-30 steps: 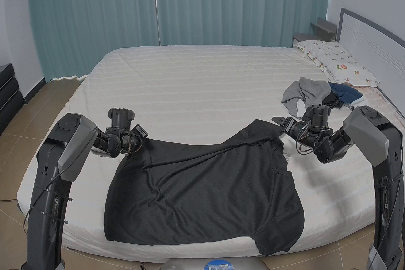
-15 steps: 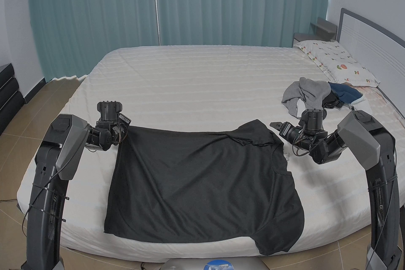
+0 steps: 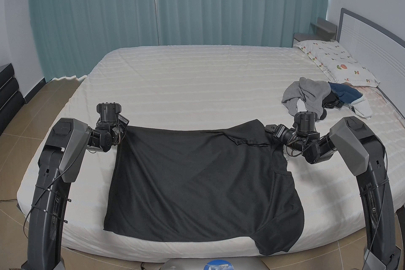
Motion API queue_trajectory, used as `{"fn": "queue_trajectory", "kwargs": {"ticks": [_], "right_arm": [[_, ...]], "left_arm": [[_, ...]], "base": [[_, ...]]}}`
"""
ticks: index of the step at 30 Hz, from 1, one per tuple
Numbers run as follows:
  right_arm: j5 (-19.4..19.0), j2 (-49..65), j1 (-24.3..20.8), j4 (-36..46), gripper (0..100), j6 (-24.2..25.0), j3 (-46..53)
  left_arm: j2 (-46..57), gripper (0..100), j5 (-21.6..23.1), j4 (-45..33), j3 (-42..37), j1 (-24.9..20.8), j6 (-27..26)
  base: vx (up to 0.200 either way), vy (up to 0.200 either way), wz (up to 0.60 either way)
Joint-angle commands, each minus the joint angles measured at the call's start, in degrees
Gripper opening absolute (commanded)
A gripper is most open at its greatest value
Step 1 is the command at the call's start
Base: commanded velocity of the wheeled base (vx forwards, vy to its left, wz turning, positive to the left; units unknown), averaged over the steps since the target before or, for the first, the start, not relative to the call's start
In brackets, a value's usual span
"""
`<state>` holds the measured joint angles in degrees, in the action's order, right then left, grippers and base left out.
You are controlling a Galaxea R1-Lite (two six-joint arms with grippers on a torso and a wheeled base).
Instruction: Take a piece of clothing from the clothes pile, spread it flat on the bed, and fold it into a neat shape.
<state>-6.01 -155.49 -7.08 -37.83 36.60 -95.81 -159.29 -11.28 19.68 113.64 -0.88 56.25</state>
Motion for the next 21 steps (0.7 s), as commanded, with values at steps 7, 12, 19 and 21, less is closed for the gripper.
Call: {"fn": "queue_trajectory", "kwargs": {"ticks": [7,12,19,21], "right_arm": [[0.91,-5.35,-0.3,2.41,0,-0.03,-5.8],[2.85,-6.67,-0.21,3.2,0,-0.03,-8.43],[4.87,-7.11,0.4,4.52,0,0.32,-13.44],[5.66,-7.28,0.93,4.43,0,0.32,-15.02]], "left_arm": [[-0.93,0,-3.31,0.19,0.95,0.44,-0.09],[-1.11,0,-3.67,0.19,0.95,0.44,-0.17],[-1.37,0,-3.75,0.19,0.95,0.44,-0.35],[-1.37,0,-3.75,0.19,0.95,0.53,-0.35]], "base": [[0.0,0.0,0.0],[0.0,0.0,0.0],[0.0,0.0,0.0],[0.0,0.0,0.0]]}}
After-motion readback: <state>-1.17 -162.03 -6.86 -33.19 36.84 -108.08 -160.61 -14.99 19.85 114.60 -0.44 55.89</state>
